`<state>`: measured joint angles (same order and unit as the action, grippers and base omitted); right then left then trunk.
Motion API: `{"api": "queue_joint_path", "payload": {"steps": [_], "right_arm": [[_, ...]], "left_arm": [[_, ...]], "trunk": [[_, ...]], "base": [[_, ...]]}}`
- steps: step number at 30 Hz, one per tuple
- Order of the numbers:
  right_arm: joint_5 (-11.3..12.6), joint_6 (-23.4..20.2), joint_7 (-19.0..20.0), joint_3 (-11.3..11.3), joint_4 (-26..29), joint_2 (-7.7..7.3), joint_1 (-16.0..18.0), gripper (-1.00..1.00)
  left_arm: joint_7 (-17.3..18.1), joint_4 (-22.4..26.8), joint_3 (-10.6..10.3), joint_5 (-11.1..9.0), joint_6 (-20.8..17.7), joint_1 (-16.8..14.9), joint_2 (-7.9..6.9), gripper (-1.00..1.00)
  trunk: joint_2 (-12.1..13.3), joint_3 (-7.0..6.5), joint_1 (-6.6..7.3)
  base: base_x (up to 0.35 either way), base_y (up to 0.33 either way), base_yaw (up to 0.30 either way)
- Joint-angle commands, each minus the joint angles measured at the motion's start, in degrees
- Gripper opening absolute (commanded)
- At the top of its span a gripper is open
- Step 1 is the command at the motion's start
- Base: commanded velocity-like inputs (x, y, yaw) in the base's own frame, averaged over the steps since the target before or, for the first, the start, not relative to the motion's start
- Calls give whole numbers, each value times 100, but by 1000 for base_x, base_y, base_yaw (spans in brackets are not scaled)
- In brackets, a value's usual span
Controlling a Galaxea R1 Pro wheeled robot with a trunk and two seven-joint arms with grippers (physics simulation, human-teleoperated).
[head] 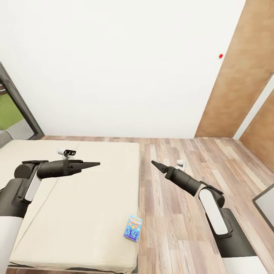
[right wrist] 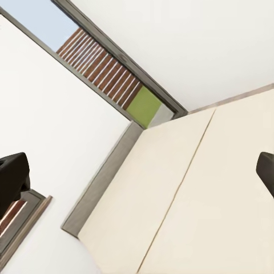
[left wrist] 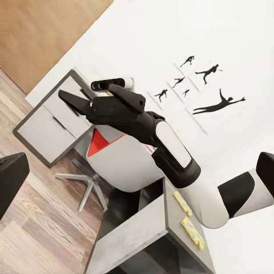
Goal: Put all the toys in the child's room - the three board games (two on the bed and one on the table), the two jigsaw puzzles on the table, and the tennis ball on the table - inside the toy box on the table in the child's room.
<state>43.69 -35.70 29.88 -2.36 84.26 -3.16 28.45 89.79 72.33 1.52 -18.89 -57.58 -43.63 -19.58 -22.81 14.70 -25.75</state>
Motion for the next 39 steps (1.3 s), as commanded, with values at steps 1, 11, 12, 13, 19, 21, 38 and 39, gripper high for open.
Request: {"api": "queue_joint_path", "payload": {"steps": [1, 11, 12, 13, 19, 21, 38, 39], "right_arm": [[34, -33, -8, -1, 3, -5, 6, 100], [35, -33, -8, -1, 3, -6, 7, 100], [35, -33, -8, -1, 3, -5, 6, 100], [35, -33, -8, -1, 3, -6, 5, 100], [35, -33, -8, -1, 3, -9, 8, 100], [35, -33, -8, -1, 3, -8, 5, 100], [35, -33, -8, -1, 3, -7, 7, 100], [35, -33, -8, -1, 3, -7, 6, 100]], "left_arm": [[21, 0, -5, 0, -61, -5, -2, 100], [21, 0, -19, 8, -60, -5, 41, 100], [21, 0, -19, 8, -60, -5, 44, 100], [21, 0, -19, 8, -60, -5, 48, 100], [21, 0, -20, 8, -62, -5, 64, 100], [21, 0, -20, 8, -61, -5, 66, 100], [21, 0, -29, 8, -60, -5, 69, 100], [21, 0, -31, 8, -60, -5, 69, 100]], "trunk": [[-11, 1, -4], [-11, -94, -4], [-11, -104, -4], [-11, -114, -4], [-11, -171, -4], [-11, -190, -4], [-11, -352, -4], [-11, -362, -4]], "base": [[0, 0, 83], [0, 0, 83], [0, 0, 83], [0, 0, 83], [0, 0, 82], [0, 0, 78], [0, 0, 72], [0, 0, 71]]}}
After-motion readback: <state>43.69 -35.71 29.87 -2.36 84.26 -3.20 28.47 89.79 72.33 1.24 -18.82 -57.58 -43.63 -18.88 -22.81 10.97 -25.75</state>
